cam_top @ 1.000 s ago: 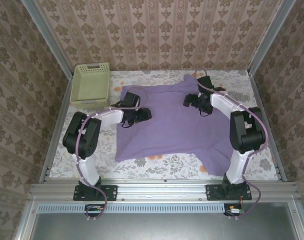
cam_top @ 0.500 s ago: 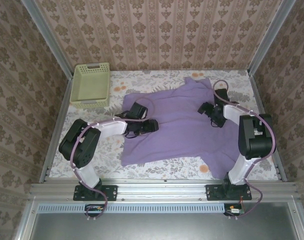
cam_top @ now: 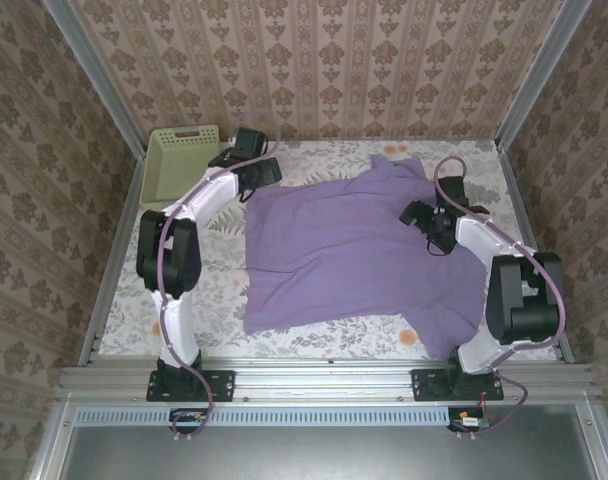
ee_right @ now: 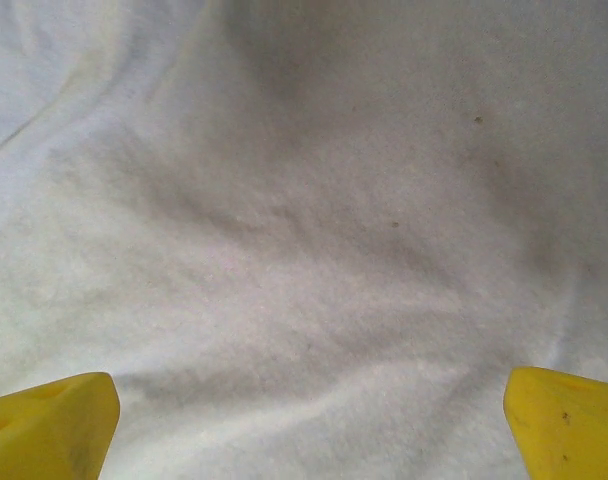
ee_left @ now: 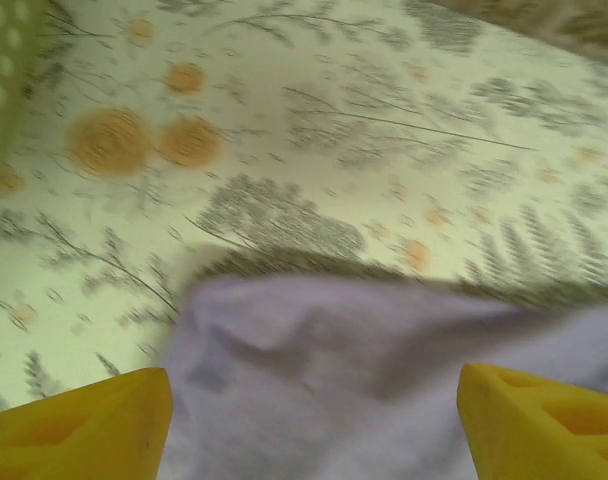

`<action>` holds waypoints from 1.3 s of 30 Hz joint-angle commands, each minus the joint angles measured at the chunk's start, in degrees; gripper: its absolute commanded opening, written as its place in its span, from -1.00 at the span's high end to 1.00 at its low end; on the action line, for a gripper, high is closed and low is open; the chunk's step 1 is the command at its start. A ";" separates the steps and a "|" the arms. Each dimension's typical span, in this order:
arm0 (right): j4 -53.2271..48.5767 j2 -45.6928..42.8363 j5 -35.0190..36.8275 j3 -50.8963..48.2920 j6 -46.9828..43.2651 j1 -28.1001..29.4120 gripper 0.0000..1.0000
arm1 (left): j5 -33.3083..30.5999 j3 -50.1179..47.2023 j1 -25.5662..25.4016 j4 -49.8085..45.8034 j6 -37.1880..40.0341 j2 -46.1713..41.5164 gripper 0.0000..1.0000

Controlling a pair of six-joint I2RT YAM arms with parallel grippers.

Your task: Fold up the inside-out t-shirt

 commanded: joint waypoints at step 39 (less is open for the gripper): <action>-31.22 63.27 12.98 92.42 -37.77 6.85 -0.51 | 8.81 10.49 4.08 -6.78 4.72 13.88 0.87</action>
